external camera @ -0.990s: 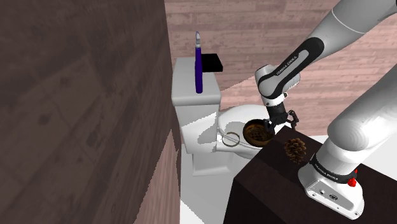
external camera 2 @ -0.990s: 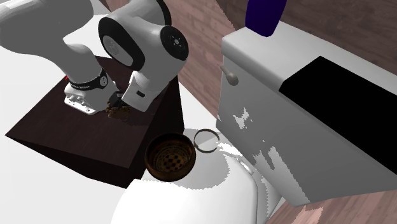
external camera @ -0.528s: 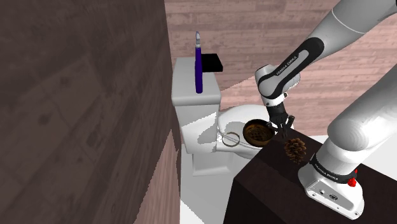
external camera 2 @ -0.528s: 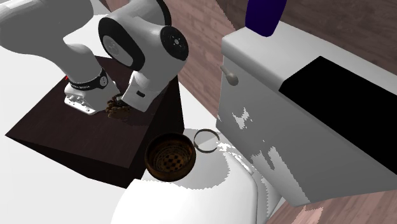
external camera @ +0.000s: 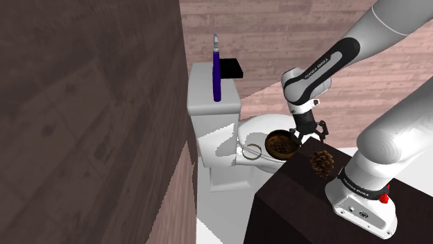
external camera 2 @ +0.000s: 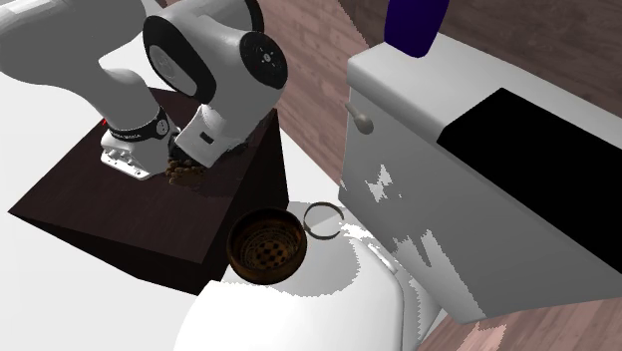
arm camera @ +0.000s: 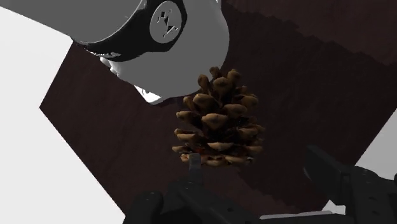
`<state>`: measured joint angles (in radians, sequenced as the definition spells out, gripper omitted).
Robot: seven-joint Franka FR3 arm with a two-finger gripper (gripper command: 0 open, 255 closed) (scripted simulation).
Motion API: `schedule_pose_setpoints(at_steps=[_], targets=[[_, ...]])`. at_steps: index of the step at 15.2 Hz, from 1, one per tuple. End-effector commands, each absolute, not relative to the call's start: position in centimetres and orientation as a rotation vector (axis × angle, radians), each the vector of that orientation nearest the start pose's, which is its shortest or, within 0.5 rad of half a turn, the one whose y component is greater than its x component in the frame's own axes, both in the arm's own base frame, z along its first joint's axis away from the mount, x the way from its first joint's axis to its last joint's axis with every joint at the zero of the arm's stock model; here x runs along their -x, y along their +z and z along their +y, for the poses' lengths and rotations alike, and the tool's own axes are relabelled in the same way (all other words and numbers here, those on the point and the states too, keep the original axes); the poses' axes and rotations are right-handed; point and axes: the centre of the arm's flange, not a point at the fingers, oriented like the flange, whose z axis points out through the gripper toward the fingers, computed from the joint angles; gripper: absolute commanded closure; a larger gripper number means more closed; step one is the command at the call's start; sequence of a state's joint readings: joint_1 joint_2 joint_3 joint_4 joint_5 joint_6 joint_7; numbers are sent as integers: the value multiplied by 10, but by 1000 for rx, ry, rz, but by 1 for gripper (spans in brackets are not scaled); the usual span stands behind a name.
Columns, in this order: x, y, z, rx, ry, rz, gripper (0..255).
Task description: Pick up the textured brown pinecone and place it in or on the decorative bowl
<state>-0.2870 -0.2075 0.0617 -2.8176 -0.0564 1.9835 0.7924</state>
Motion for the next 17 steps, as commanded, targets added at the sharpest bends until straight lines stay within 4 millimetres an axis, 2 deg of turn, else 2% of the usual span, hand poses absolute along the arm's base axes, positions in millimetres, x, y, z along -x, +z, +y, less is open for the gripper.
schedule_pose_setpoints(at_steps=[1, 9, 16, 17], targets=[[-268, 243, -67, 2636, 961, 1936, 0], [-245, 211, -63, 2636, 961, 1936, 0], [-245, 211, -63, 2636, 961, 1936, 0], [-245, 211, -63, 2636, 961, 1936, 255]])
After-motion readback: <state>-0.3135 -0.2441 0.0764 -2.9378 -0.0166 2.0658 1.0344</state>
